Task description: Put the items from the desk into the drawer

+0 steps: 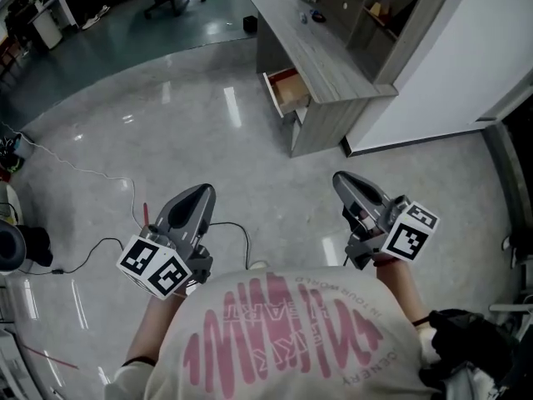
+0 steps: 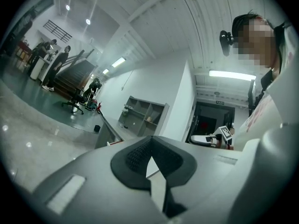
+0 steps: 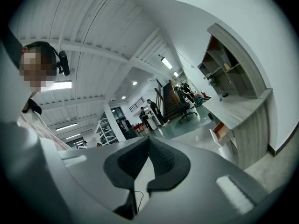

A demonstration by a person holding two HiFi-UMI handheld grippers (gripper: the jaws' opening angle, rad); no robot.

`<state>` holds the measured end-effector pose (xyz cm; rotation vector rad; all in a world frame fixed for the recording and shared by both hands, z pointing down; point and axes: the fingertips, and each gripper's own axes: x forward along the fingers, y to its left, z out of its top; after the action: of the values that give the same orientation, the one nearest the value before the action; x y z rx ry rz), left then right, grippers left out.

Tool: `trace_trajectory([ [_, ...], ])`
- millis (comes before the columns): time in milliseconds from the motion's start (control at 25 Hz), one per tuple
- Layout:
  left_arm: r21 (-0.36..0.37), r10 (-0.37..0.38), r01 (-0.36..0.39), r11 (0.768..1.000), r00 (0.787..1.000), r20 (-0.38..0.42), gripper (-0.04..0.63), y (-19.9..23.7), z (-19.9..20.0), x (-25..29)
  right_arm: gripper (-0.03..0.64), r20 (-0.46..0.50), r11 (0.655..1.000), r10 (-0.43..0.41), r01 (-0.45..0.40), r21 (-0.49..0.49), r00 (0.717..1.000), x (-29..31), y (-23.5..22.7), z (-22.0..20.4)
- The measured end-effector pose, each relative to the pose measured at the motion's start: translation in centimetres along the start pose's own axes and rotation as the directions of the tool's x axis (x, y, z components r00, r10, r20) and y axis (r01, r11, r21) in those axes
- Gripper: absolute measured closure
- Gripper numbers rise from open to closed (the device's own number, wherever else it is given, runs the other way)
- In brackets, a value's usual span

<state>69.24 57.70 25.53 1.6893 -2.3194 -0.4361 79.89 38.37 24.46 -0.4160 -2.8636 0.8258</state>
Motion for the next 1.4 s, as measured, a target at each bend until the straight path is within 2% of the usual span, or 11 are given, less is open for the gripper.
trace_trajectory([
  [160,-0.023,-0.012,0.012,1.0,1.0,-0.017,0.577,2.2,0.4,0.8,0.611,-0.006,0.999,-0.022,0.022,0.031,1.0,2.5,-1.3,0.4],
  [440,-0.019,0.048,-0.048,0.999,0.999,0.02,0.577,6.1,1.6,1.6,0.611,-0.071,0.998,-0.021,0.025,0.064,0.997,5.9,-3.2,-1.4],
  [600,-0.037,0.055,-0.055,0.998,0.998,-0.004,0.577,7.3,1.6,1.9,0.611,-0.067,0.99,-0.02,0.029,0.139,0.998,7.9,-4.5,-1.5],
  [720,-0.062,0.055,-0.055,0.997,0.998,-0.015,0.577,8.0,1.5,2.1,0.611,-0.062,0.984,0.012,-0.001,0.179,0.998,9.7,-4.4,-1.4],
  [1000,-0.093,0.071,-0.072,0.993,0.997,-0.006,0.577,8.6,1.0,1.8,0.611,-0.118,0.993,-0.002,0.017,0.12,0.993,10.4,-5.2,-1.8],
  [1240,-0.088,0.096,-0.095,0.992,0.995,0.007,0.577,9.2,1.3,1.6,0.611,-0.132,0.985,-0.028,0.05,0.167,0.991,11.1,-7.2,-1.8],
  [1400,-0.096,0.125,-0.122,0.988,0.992,0.026,0.577,10.7,1.2,2.0,0.611,-0.142,0.983,0.031,-0.004,0.183,0.989,13.6,-7.3,-1.6],
])
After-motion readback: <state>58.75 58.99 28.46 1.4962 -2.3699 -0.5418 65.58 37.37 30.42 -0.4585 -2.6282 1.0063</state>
